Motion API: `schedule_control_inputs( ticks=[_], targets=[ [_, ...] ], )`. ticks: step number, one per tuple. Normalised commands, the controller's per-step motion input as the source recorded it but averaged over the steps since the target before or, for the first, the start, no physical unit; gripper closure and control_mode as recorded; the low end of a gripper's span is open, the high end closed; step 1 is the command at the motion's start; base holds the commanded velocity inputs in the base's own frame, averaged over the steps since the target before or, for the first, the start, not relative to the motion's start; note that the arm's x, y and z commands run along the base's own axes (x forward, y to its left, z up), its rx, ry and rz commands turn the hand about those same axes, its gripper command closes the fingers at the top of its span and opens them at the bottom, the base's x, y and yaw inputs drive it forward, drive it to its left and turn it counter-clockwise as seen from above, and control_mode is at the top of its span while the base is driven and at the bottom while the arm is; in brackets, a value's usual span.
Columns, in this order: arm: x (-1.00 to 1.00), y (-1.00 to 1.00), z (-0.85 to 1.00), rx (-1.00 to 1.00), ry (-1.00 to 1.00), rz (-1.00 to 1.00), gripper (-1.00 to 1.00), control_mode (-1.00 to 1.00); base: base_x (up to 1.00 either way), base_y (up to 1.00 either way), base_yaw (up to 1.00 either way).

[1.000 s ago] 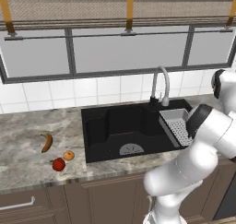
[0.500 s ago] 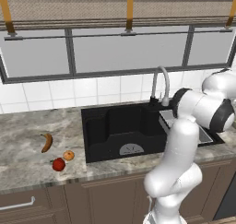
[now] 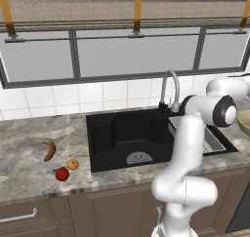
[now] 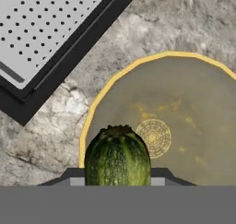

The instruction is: There is a mixed pile of frozen fruits and vegetables on the counter. Locate all the frozen vegetables and place the items in a bowl on the counter. Take all the frozen fruits and defrost them in a running sink.

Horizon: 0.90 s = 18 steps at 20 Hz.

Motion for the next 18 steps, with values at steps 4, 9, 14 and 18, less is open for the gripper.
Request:
schedule_control_inputs(
  ticks=[4, 9, 14, 18],
  targets=[
    [0.12, -0.14, -0.23, 0.00, 0.06, 0.08, 1.00, -1.00, 0.00, 0.00, 0.00],
    [0.21, 0.09, -0.24, -0.02, 0.06, 0.06, 1.00, -1.00, 0.00, 0.00, 0.00],
    [0.35, 0.14, -0.16, -0.01, 0.01, 0.06, 1.00, -1.00, 0.00, 0.00, 0.00],
    [0.04, 0.09, -0.28, -0.06, 0.00, 0.01, 1.00, -1.00, 0.00, 0.00, 0.00]
  ],
)
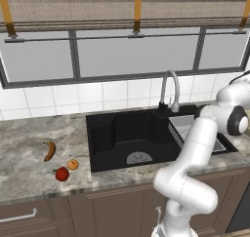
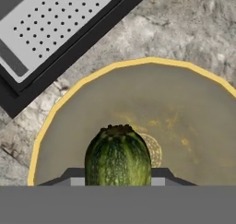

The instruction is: There is a mixed pile of frozen fruits and vegetables on the counter. Locate all the frozen vegetables and place the items in a bowl on the counter. Take all the frozen fruits and defrost them in a running sink.

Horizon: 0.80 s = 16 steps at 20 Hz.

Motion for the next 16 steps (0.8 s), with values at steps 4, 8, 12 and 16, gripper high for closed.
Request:
schedule_control_inputs(
  ticks=[4, 8, 12, 16],
  targets=[
    [-0.12, 0.03, -0.44, -0.07, 0.00, 0.00, 1.00, -1.00, 0.00, 0.00, 0.00],
    [0.01, 0.27, -0.21, -0.03, -0.02, 0.00, 1.00, -1.00, 0.00, 0.00, 0.00],
    [0.11, 0.24, -0.07, 0.00, -0.01, -0.01, -1.00, -1.00, 0.00, 0.00, 0.00],
    [0.11, -0.04, 0.00, 0.00, 0.00, 0.04, -1.00, -1.00, 0.00, 0.00, 0.00]
  ],
)
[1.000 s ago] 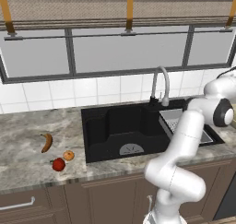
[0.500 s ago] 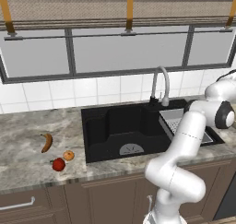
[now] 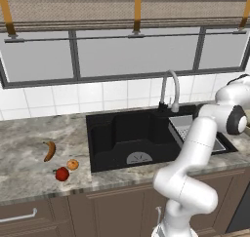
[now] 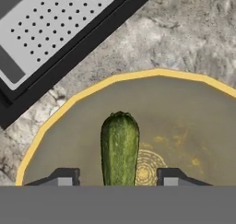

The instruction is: There is a mixed pile of frozen fruits and vegetables on the counter. Locate all the frozen vegetables and place the items in a bowl on the counter. Take all the frozen fruits and defrost them in a running sink.

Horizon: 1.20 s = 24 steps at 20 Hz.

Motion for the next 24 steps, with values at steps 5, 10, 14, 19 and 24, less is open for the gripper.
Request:
schedule_control_inputs(
  ticks=[5, 10, 14, 19, 24],
  targets=[
    [0.02, 0.01, 0.02, -0.02, 0.04, 0.00, -1.00, -1.00, 0.00, 0.00, 0.00],
    [-0.30, 0.20, 0.81, 0.00, 0.03, -0.10, -1.00, -1.00, 0.00, 0.00, 0.00],
    [-0.44, 0.80, 0.49, -0.02, -0.04, -0.04, -1.00, -1.00, 0.00, 0.00, 0.00],
    [-0.35, 1.00, 0.01, -0.04, -0.11, -0.04, -1.00, -1.00, 0.00, 0.00, 0.00],
    [-0.09, 0.96, -0.19, -0.03, -0.06, -0.09, -1.00, -1.00, 0.00, 0.00, 0.00]
  ],
)
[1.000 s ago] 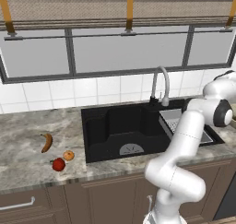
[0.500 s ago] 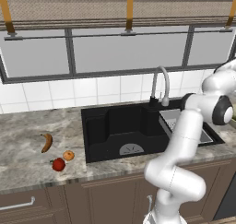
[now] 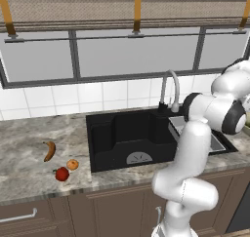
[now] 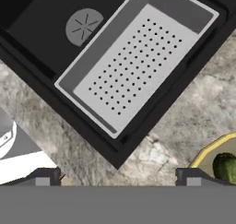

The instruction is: There is a mixed pile of frozen fruits and vegetables on the counter. Locate all the frozen vegetables and place the items in a bowl on the counter. Take all the frozen fruits and defrost them in a running sink.

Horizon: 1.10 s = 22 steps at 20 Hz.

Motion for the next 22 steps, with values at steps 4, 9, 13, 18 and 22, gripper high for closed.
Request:
schedule_control_inputs(
  ticks=[4, 9, 13, 18, 22],
  targets=[
    [0.02, 0.60, -0.33, -0.03, 0.00, -0.25, -1.00, -1.00, 0.00, 0.00, 0.00],
    [0.15, 0.25, -0.20, -0.02, 0.08, -0.36, -1.00, -1.00, 0.00, 0.00, 0.00],
    [0.09, 0.39, -0.02, -0.01, 0.10, -0.30, -1.00, -1.00, 0.00, 0.00, 0.00],
    [0.24, 0.67, -0.08, 0.00, 0.11, -0.20, -1.00, -1.00, 0.00, 0.00, 0.00],
    [-0.01, 0.90, -0.20, -0.01, 0.02, -0.13, -1.00, -1.00, 0.00, 0.00, 0.00]
  ],
)
